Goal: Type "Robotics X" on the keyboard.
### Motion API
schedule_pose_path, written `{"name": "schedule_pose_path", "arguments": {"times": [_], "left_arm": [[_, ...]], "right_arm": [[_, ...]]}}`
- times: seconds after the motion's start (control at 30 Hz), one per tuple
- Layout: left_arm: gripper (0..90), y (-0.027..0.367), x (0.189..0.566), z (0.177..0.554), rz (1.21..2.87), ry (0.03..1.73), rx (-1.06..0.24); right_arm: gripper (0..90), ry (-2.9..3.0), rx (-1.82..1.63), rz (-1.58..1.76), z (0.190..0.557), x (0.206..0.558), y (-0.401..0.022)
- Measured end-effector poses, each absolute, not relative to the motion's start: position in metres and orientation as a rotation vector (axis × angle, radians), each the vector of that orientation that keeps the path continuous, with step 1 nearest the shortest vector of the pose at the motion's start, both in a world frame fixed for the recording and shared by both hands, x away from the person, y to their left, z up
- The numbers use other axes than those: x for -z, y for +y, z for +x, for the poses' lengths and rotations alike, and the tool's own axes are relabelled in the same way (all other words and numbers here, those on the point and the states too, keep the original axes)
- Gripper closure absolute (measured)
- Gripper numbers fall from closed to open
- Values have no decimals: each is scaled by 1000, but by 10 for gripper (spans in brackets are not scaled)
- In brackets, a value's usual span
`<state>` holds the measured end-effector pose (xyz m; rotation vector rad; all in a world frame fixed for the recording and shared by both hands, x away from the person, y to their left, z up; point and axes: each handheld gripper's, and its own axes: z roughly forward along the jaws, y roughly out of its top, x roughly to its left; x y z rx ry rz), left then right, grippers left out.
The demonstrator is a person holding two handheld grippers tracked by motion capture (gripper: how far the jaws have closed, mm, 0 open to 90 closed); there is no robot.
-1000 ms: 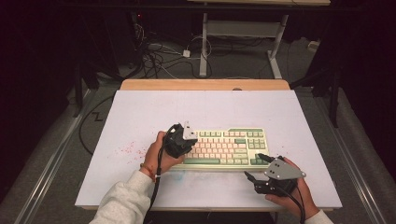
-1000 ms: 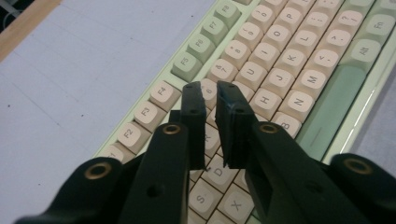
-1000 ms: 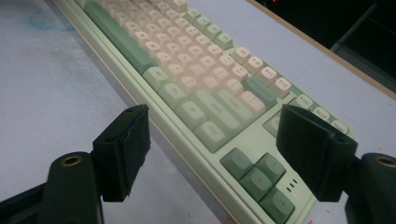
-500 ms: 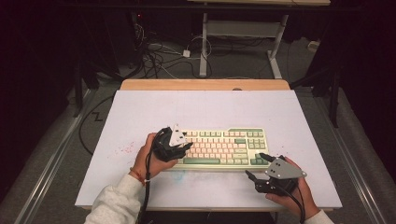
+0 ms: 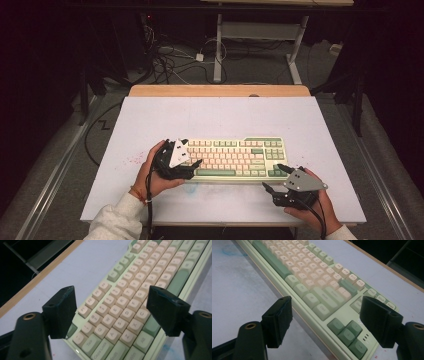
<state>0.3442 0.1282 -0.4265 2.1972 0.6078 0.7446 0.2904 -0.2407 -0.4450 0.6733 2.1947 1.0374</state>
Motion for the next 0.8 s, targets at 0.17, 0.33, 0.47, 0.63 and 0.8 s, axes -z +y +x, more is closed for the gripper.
{"name": "schedule_pose_path", "arguments": {"times": [0.17, 0.33, 0.47, 0.63, 0.8], "left_arm": [[194, 135, 431, 338, 2206, 597, -758], [179, 141, 433, 332, 2192, 581, -752], [179, 145, 437, 329, 2198, 583, -750], [179, 151, 441, 323, 2197, 583, -760], [179, 160, 444, 317, 2184, 600, -758]], "right_arm": [[265, 2197, -1037, 672, 291, 445, -240], [265, 2201, -1032, 676, 292, 446, -240], [265, 2203, -1029, 683, 292, 447, -241], [265, 2208, -1029, 697, 294, 447, -242], [265, 2205, -1027, 710, 297, 446, -242]]}}
